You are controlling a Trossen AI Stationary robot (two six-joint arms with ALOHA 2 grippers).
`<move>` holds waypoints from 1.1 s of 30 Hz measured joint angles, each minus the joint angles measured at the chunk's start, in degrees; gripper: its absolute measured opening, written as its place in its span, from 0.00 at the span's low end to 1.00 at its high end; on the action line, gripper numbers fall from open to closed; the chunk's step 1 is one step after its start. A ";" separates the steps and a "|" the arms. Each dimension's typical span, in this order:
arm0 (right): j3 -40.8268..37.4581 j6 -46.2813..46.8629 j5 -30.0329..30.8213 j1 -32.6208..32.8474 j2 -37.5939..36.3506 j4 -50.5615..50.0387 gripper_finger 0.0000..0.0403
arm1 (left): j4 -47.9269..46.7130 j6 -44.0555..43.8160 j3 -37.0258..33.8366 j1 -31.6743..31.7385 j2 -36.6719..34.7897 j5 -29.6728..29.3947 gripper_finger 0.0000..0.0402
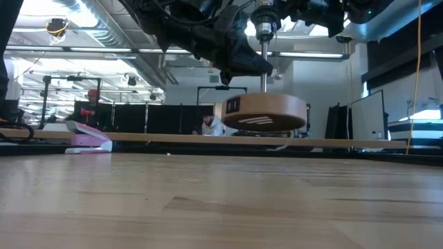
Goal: Screw lightbulb
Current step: Insert the white lightbulb into the lamp
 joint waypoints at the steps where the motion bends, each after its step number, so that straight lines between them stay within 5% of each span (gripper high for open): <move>1: 0.00 0.00 0.00 0.00 0.00 0.01 0.41 | 0.06 0.06 0.00 0.00 0.00 -0.47 0.08; 18: 2.22 1.98 -6.71 -0.46 -0.49 3.44 0.41 | -0.42 1.33 0.00 0.11 -0.07 2.43 0.07; 33: 2.36 0.10 -4.59 -1.33 -0.98 0.41 0.41 | -1.10 0.88 0.02 -0.29 -2.23 2.67 0.07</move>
